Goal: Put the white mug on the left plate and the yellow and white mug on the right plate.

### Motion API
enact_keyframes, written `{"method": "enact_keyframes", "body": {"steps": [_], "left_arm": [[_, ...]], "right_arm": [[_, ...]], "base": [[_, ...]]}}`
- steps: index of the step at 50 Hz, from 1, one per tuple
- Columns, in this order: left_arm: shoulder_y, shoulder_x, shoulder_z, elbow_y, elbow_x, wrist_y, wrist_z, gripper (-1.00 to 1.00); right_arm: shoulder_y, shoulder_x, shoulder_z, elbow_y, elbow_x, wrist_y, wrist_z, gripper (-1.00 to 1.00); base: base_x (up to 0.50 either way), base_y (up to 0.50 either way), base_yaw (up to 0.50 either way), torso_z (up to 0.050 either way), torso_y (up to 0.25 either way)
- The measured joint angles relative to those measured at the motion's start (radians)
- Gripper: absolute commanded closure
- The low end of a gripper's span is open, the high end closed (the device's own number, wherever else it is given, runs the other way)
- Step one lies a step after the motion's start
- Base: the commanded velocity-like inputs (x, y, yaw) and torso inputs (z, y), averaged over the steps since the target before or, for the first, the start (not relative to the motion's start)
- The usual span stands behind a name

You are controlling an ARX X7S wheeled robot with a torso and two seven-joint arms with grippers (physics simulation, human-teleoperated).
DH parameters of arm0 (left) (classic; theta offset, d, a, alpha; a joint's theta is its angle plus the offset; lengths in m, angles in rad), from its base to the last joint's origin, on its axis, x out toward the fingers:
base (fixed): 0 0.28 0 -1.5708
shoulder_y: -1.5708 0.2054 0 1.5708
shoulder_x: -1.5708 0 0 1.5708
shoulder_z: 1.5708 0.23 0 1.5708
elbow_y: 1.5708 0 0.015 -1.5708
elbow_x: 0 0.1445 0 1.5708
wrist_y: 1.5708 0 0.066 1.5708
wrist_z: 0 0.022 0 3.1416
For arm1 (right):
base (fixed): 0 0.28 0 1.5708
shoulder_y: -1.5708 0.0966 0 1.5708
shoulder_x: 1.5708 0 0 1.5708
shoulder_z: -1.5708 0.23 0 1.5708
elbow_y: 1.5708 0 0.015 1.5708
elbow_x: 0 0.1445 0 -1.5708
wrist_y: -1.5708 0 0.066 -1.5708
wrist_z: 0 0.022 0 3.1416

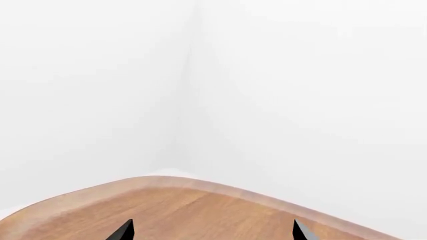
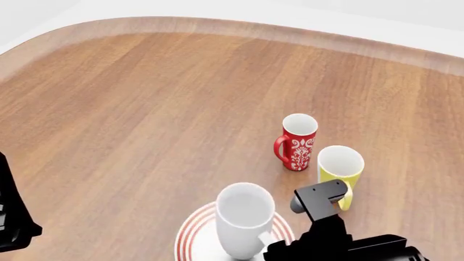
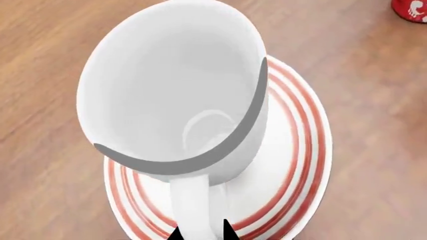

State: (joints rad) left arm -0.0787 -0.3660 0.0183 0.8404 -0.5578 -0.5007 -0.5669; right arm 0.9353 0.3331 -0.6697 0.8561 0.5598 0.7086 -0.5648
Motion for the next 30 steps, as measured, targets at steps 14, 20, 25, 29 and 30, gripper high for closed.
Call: {"method": "enact_keyframes", "body": {"steps": [14, 20, 25, 29, 30], "left_arm": [[-0.001, -0.003, 0.004, 0.001, -0.003, 0.004, -0.006, -1.00], [-0.002, -0.003, 0.008, -0.001, -0.002, 0.007, -0.007, -1.00], [-0.006, -0.003, 0.009, -0.004, -0.004, 0.009, -0.008, -1.00], [-0.009, -0.003, 0.011, -0.008, -0.003, 0.011, -0.009, -1.00], [-0.009, -0.003, 0.011, -0.009, -0.003, 0.012, -0.009, -1.00]], "right_arm": [[-0.013, 0.019, 0.000, -0.067, 0.003, 0.010, 0.018, -1.00], [-0.069, 0.071, 0.026, -0.230, 0.040, 0.046, 0.061, -1.00], [-0.142, 0.128, 0.068, -0.403, 0.086, 0.059, 0.107, -1.00], [-0.202, 0.176, 0.108, -0.546, 0.123, 0.063, 0.152, -1.00], [-0.217, 0.187, 0.119, -0.582, 0.133, 0.064, 0.165, -1.00]], "base": [[0.00, 0.00, 0.00, 0.000, 0.000], [0.00, 0.00, 0.00, 0.000, 0.000], [0.00, 0.00, 0.00, 0.000, 0.000], [0.00, 0.00, 0.00, 0.000, 0.000], [0.00, 0.00, 0.00, 0.000, 0.000]]}}
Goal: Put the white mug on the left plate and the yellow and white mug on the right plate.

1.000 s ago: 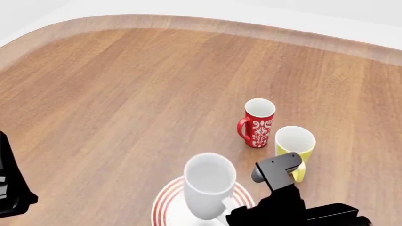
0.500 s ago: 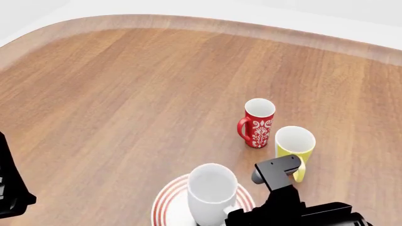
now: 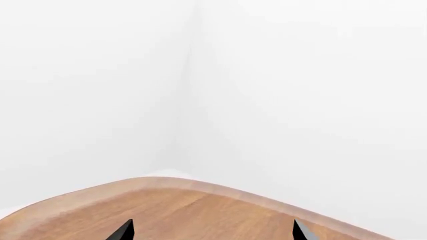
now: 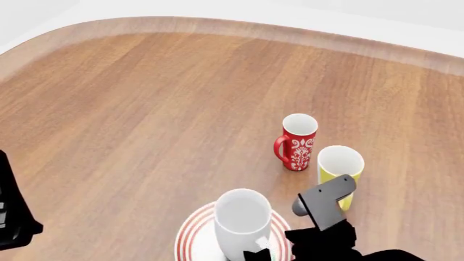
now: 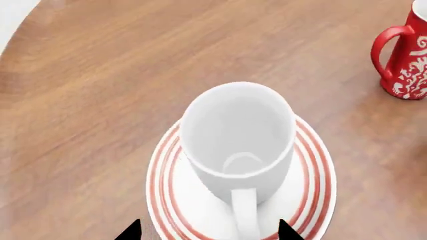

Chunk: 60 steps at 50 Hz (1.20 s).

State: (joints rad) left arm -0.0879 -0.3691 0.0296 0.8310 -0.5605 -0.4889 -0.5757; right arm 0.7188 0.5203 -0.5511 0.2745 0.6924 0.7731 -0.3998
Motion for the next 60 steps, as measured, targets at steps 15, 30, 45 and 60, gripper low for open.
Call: {"method": "enact_keyframes", "body": {"steps": [15, 30, 45, 60], "left_arm": [[-0.008, -0.003, 0.004, -0.014, -0.001, 0.011, 0.002, -1.00], [-0.017, -0.004, 0.007, -0.032, -0.004, 0.024, 0.007, -1.00], [-0.022, -0.007, 0.010, -0.035, -0.009, 0.029, 0.006, -1.00], [-0.022, -0.009, 0.015, -0.036, -0.014, 0.033, 0.002, -1.00]], "right_arm": [[-0.162, 0.150, 0.167, -0.462, 0.100, -0.010, 0.199, -1.00], [-0.184, 0.208, 0.330, -0.696, 0.152, -0.057, 0.355, -1.00], [-0.121, 0.171, 0.418, -0.636, 0.136, -0.072, 0.492, -1.00], [-0.024, 0.073, 0.415, -0.369, 0.094, -0.060, 0.556, -1.00]], "base": [[0.00, 0.00, 0.00, 0.000, 0.000], [0.00, 0.00, 0.00, 0.000, 0.000], [0.00, 0.00, 0.00, 0.000, 0.000], [0.00, 0.00, 0.00, 0.000, 0.000]]}}
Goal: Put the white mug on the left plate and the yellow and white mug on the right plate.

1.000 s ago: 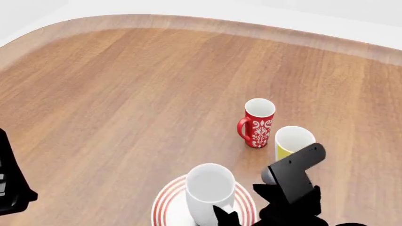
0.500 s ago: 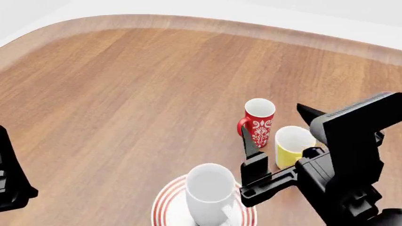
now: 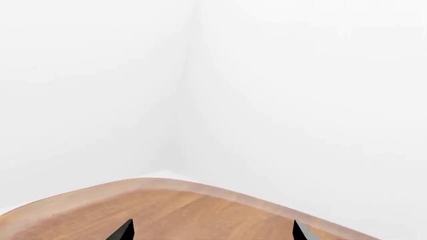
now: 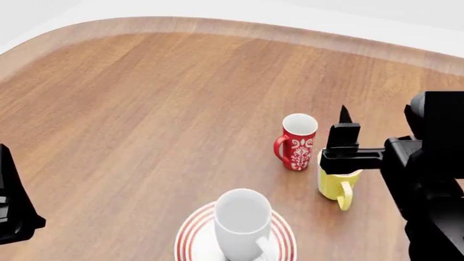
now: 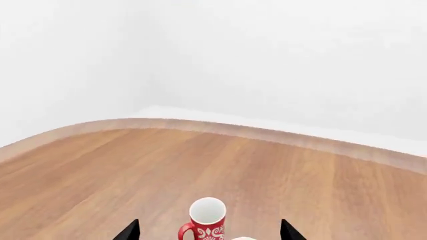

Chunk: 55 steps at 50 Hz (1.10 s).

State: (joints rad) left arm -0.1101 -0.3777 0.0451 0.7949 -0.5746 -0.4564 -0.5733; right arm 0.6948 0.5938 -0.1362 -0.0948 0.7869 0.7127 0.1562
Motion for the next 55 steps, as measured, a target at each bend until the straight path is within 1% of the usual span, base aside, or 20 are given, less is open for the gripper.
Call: {"method": "enact_keyframes", "body": {"steps": [16, 29, 33, 38, 46, 50, 55], "left_arm": [[-0.001, 0.014, 0.001, -0.020, -0.001, 0.016, -0.011, -1.00], [-0.002, 0.016, 0.006, -0.032, 0.006, 0.025, -0.016, -1.00], [-0.005, 0.015, 0.007, -0.036, 0.005, 0.027, -0.015, -1.00], [-0.007, 0.013, 0.002, -0.042, -0.001, 0.031, -0.013, -1.00], [-0.007, 0.009, -0.009, -0.042, -0.009, 0.034, -0.017, -1.00], [-0.008, 0.008, -0.010, -0.042, -0.009, 0.036, -0.019, -1.00], [-0.009, 0.006, -0.006, -0.045, -0.001, 0.041, -0.020, -1.00]], "right_arm": [[0.056, -0.066, -0.038, 0.213, -0.035, -0.028, -0.040, -1.00], [0.076, -0.089, -0.051, 0.289, -0.053, -0.051, -0.055, -1.00], [0.112, -0.101, -0.065, 0.338, -0.069, -0.054, -0.063, -1.00], [0.205, -0.138, -0.096, 0.494, -0.114, -0.096, -0.102, -1.00], [0.414, -0.234, -0.143, 0.947, -0.219, -0.260, -0.217, -1.00], [0.479, -0.267, -0.133, 1.098, -0.278, -0.308, -0.252, -1.00], [0.529, -0.296, -0.085, 1.218, -0.366, -0.335, -0.282, -1.00]], "base": [[0.00, 0.00, 0.00, 0.000, 0.000], [0.00, 0.00, 0.00, 0.000, 0.000], [0.00, 0.00, 0.00, 0.000, 0.000], [0.00, 0.00, 0.00, 0.000, 0.000], [0.00, 0.00, 0.00, 0.000, 0.000], [0.00, 0.00, 0.00, 0.000, 0.000], [0.00, 0.00, 0.00, 0.000, 0.000]]}}
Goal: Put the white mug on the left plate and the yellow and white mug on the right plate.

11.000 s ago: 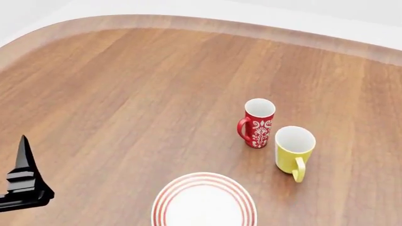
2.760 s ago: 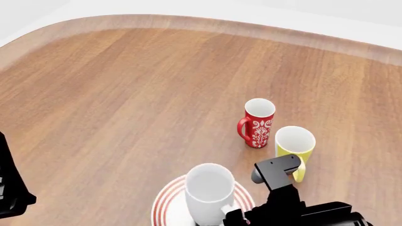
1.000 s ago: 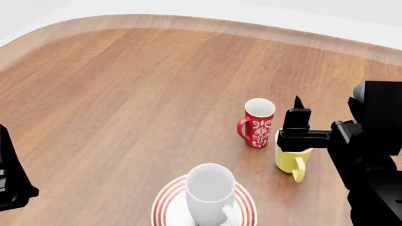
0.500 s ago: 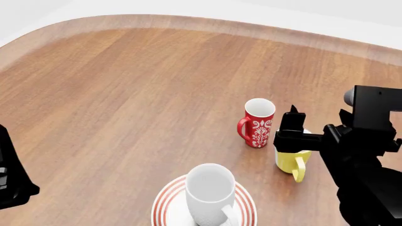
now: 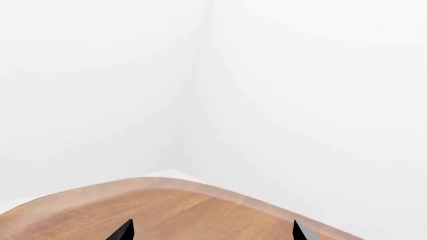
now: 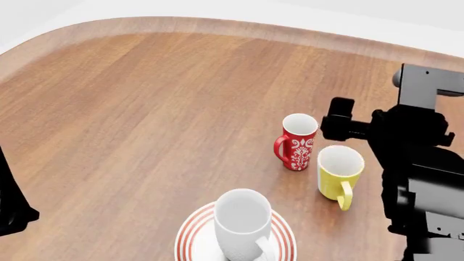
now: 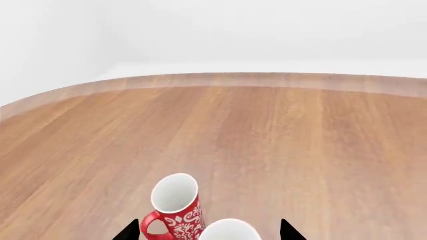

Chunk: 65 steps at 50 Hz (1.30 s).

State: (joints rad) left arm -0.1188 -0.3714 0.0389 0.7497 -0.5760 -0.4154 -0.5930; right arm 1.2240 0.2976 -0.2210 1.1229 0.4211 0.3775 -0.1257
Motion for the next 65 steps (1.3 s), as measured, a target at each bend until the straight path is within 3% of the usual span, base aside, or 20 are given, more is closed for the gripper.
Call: {"method": "enact_keyframes", "body": {"steps": [25, 65], "left_arm": [[0.007, -0.011, 0.008, -0.011, -0.002, 0.028, 0.020, -1.00], [0.018, -0.013, 0.004, -0.007, -0.022, 0.071, 0.029, -1.00]], "right_arm": [[0.069, -0.068, 0.248, 0.172, -0.332, -0.025, -0.085, -1.00], [0.103, -0.059, 0.327, 0.186, -0.416, -0.054, -0.083, -1.00]], "base": [[0.00, 0.00, 0.00, 0.002, -0.157], [0.00, 0.00, 0.00, 0.001, -0.082]]}}
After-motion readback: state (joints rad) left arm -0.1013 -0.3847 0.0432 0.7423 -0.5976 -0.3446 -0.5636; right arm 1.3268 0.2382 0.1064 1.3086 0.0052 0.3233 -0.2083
